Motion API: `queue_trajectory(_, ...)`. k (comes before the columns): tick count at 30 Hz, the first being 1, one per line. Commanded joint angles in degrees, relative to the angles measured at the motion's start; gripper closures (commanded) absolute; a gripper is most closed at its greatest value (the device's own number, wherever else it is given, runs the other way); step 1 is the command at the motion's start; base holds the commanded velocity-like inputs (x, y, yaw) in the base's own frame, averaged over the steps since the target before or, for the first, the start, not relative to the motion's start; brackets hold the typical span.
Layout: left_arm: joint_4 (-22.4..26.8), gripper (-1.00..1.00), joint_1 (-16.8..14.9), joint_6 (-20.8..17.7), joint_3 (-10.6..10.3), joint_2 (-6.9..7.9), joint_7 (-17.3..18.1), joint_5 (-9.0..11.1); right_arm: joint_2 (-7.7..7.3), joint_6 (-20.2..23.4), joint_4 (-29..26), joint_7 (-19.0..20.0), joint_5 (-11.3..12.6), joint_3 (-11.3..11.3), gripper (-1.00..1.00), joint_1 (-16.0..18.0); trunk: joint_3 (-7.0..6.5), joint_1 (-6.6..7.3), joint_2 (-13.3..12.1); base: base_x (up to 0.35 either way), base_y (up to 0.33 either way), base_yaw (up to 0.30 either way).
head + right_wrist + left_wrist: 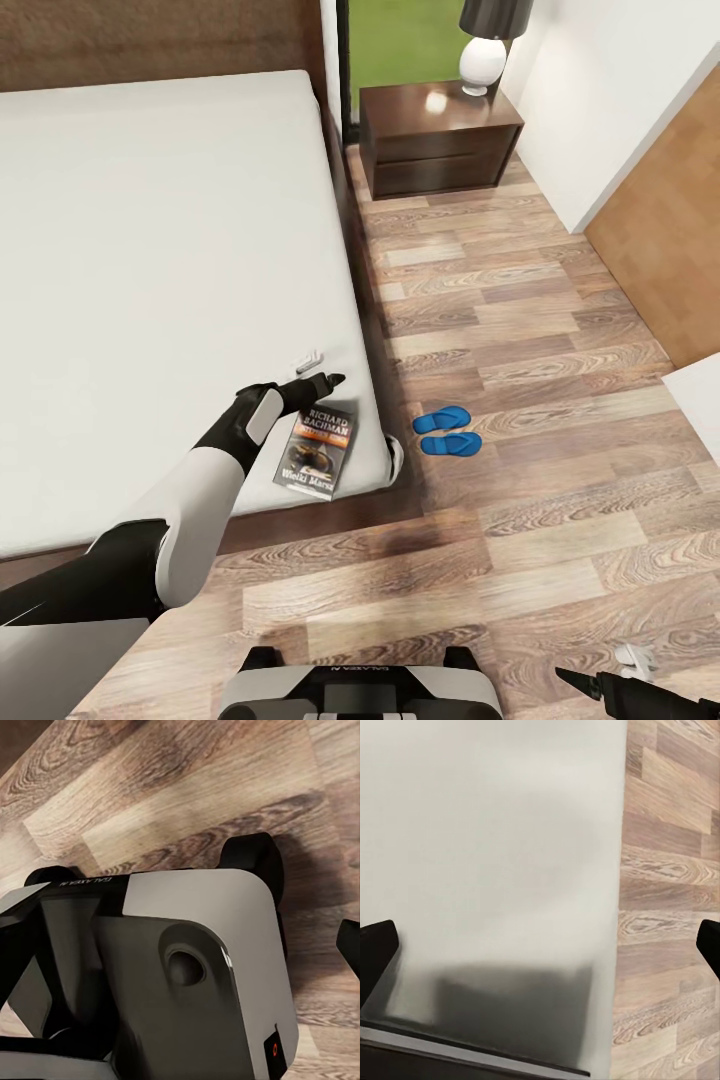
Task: In the bedroom, move the book from the bed onto either nightstand, and place the two sandals side by side next to the bed.
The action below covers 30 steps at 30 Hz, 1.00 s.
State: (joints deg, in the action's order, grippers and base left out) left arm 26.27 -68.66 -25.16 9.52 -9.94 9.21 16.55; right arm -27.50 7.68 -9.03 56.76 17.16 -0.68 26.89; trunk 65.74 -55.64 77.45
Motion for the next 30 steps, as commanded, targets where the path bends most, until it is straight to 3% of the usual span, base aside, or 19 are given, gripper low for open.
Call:
queue_trajectory(1, -0.17, -1.0, 0.02, -0.38, 0.41, -0.06, -0.07, -0.47, -0.01, 0.6, -0.02, 0.19, 0.29, -0.05, -1.0, 0.01, 0.03, -0.01, 0.02, 0.0, 0.0, 0.0)
queue_trajectory(30, -0.17, -1.0, 0.02, -0.42, 0.41, -0.06, -0.06, -0.47, -0.02, 0.61, 1.2, 0.19, 0.3, -0.06, -1.0, 0.01, 0.03, -0.01, 0.02, 0.0, 0.0, 0.0)
